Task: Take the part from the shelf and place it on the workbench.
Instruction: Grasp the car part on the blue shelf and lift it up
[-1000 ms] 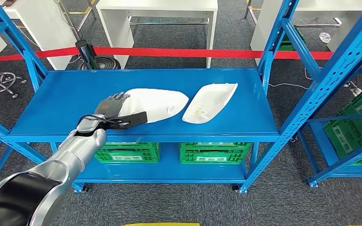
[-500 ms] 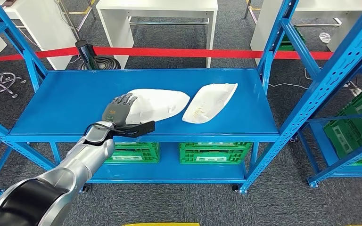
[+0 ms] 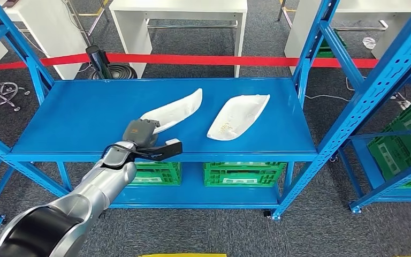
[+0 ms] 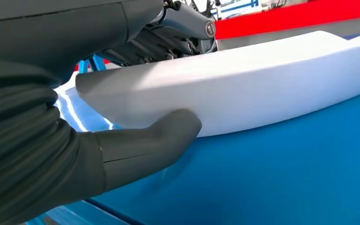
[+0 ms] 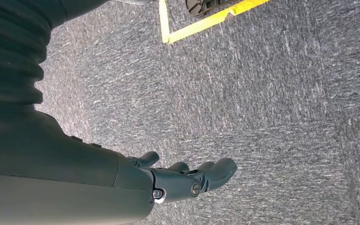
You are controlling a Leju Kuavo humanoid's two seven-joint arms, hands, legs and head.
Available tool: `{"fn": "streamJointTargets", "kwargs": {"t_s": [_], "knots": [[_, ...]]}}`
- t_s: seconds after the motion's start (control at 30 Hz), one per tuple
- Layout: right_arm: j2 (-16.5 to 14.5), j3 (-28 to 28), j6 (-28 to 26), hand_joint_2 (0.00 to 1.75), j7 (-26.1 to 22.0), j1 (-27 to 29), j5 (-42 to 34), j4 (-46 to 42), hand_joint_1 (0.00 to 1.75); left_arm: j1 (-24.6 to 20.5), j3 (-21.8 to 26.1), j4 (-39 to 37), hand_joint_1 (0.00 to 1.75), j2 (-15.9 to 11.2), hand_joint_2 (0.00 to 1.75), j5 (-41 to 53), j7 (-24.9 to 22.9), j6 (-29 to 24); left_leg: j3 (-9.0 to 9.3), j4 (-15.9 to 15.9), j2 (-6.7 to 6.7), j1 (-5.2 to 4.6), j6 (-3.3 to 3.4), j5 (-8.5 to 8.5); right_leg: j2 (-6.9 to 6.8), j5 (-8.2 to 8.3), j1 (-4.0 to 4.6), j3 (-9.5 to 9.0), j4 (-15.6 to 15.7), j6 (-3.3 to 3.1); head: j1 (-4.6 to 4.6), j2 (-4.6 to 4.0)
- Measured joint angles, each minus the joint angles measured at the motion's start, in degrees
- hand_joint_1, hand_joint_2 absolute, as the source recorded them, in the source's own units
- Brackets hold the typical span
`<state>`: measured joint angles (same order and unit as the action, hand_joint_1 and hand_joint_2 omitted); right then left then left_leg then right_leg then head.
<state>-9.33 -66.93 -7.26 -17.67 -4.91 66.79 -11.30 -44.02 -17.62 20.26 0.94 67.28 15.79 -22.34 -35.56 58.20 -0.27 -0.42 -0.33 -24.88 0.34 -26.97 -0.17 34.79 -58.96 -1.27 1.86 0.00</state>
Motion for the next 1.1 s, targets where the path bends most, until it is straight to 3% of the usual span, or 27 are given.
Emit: {"fn": "streamJointTargets", "kwargs": {"t_s": [0.73, 0.9, 1.1], "knots": [[0.0, 0.0, 0.1, 1.75, 0.1, 0.0, 0.2, 0.0, 0.0, -0.9, 0.0, 0.0, 1.75, 0.5, 1.75, -1.0, 1.9, 3.0, 0.13, 0.0, 0.0, 0.0, -0.01, 0.0, -0.01, 0.0, 0.0, -0.12, 0.0, 0.0, -0.01, 0.0], [0.0, 0.0, 0.2, 1.75, 0.1, 0.0, 0.3, 0.0, 0.0, -1.0, 0.0, 0.0, 1.57, 0.5, 1.75, -1.7, 2.8, 3.2, 0.13, 0.0, 0.0, 0.0, -0.01, 0.0, -0.02, 0.0, 0.0, -0.12, 0.0, 0.0, -0.01, 0.0], [0.0, 0.0, 0.2, 1.75, 0.1, 0.0, 0.4, 0.0, 0.0, -1.7, 0.1, 0.4, 1.57, 0.5, 1.75, -2.4, 3.4, 1.9, 0.13, 0.0, 0.0, 0.0, -0.01, 0.0, -0.01, 0.0, 0.01, -0.11, 0.0, 0.0, -0.01, 0.0]]}}
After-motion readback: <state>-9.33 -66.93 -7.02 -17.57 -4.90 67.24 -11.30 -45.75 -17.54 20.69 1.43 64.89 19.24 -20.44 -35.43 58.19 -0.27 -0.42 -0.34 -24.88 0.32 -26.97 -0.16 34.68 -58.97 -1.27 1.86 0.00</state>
